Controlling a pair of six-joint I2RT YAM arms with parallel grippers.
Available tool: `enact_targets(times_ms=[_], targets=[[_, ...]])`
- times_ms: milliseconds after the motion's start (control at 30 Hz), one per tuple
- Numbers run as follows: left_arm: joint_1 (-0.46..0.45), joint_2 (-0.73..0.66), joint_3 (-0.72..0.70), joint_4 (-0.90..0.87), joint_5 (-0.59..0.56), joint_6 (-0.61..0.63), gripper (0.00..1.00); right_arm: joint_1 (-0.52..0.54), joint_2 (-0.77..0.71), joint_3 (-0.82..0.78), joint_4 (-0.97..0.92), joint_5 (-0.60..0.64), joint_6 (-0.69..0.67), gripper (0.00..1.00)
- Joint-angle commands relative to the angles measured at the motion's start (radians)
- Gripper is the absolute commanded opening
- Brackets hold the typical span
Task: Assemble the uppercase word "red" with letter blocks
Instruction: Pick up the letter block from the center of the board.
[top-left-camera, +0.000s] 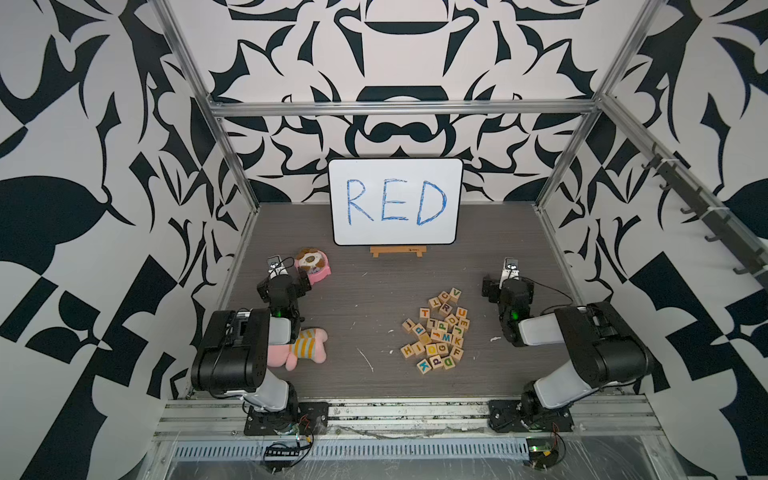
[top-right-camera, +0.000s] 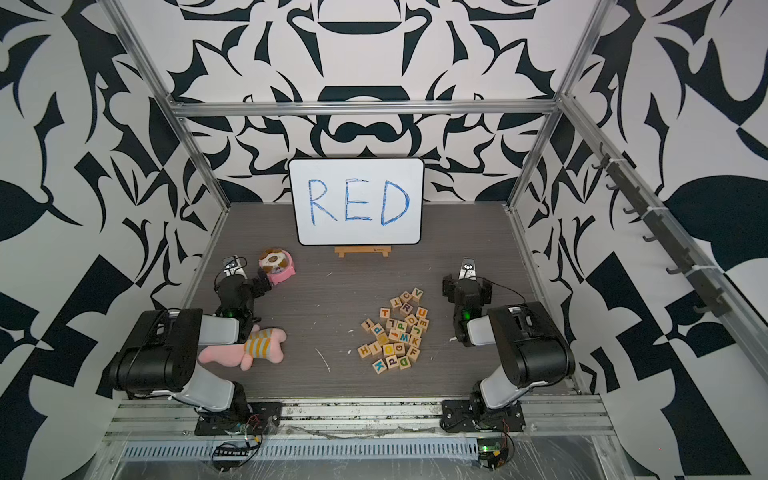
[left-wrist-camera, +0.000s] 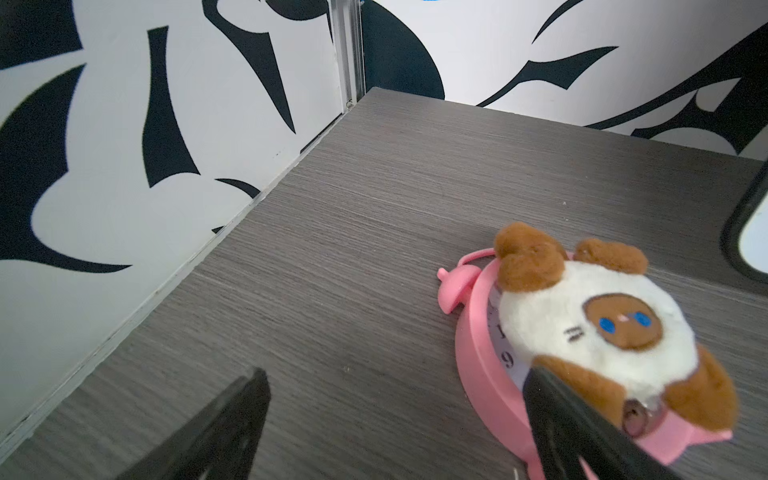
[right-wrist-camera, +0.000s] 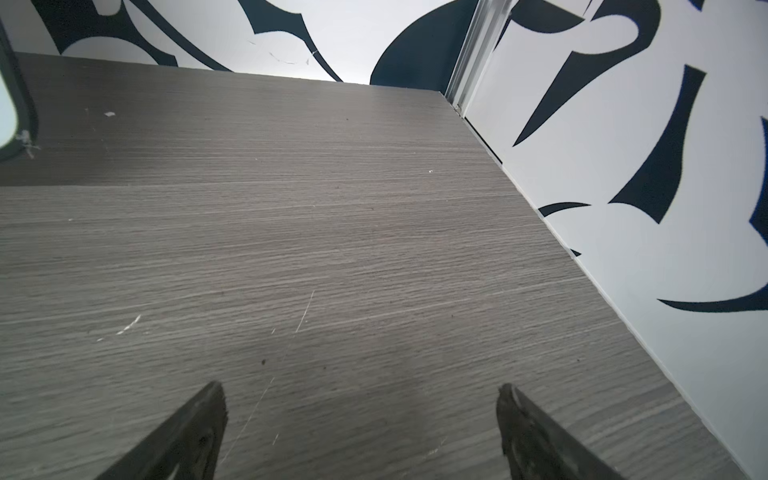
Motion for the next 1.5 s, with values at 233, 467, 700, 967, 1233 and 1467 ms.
enact_targets(times_ms=[233,467,700,967,1233,1467], targets=[[0.003,0.001,0.016,-0.002,0.004,-0.005,1.00,-0.003,-0.012,0.025,0.012,0.011,0.006,0.99],[0.003,0.001,0.017,-0.001,0.004,-0.003,1.00,-0.003,-0.011,0.025,0.012,0.011,0.006,1.00],[0.004,0.000,0.016,-0.001,0.004,-0.003,0.99,-0.003,-0.012,0.026,0.013,0.011,0.006,1.00],[0.004,0.001,0.016,-0.001,0.003,-0.004,0.99,-0.003,-0.013,0.025,0.013,0.011,0.005,1.00],[0.004,-0.058,-0.016,0.028,0.002,0.013,0.99,0.000,-0.201,0.024,-0.144,0.025,0.015,0.99],[0.001,-0.567,0.087,-0.613,-0.067,-0.180,0.99,-0.004,-0.531,0.158,-0.764,0.139,0.372,0.99]])
